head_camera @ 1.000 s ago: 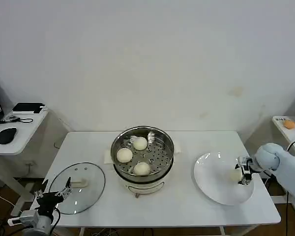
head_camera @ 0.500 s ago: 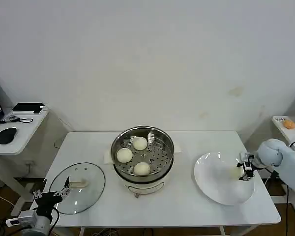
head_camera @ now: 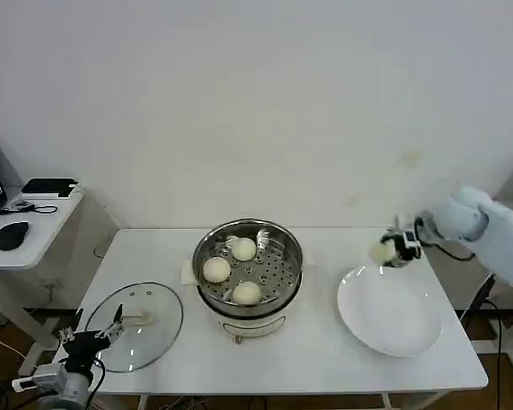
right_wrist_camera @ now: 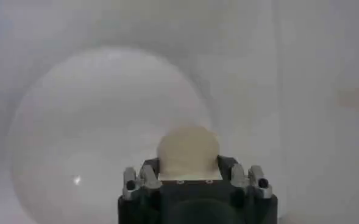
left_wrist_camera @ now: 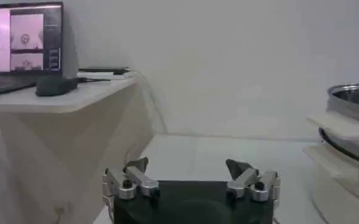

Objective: Take steamed baozi put them in steamer then cover it.

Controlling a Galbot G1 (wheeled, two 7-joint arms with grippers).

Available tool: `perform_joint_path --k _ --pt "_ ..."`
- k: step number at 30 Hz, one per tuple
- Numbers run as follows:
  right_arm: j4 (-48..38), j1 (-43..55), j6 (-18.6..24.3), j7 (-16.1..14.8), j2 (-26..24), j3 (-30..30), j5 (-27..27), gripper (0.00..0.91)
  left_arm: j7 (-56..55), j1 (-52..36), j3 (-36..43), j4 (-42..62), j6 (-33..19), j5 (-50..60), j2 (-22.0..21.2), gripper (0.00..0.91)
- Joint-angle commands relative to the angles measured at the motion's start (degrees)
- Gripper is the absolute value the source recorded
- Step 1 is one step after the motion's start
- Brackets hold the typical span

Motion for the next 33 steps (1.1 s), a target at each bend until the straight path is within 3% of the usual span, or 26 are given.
perform_joint_path --k 1,7,15,23,33 --pt "7.39 18.65 -9.41 2.99 12.58 -13.72 15.43 0.655 0.01 0.45 -0.09 -0.34 -0.02 0.32 -0.47 0.907" --pt "5.36 17.65 -14.18 7.47 19.90 -14.64 21.82 0.665 0.10 0.55 -0.30 -0.44 -0.16 0.50 -0.90 0.907" --pt "2.39 14.11 -18.85 12.62 25.38 -15.57 27.98 0.655 0.08 0.38 -0.36 -0.30 -0.22 0.66 -1.26 0.907" --pt "0.70 11.18 -19.48 14.42 27.09 -16.41 27.74 0.665 0.11 0.07 -0.06 -0.09 -0.22 0.81 -1.54 0.907" --pt "-2.29 8.06 -19.41 14.54 28.69 -16.06 25.65 0.665 0.19 -0.15 -0.20 0.44 -0.39 0.75 -1.27 0.907"
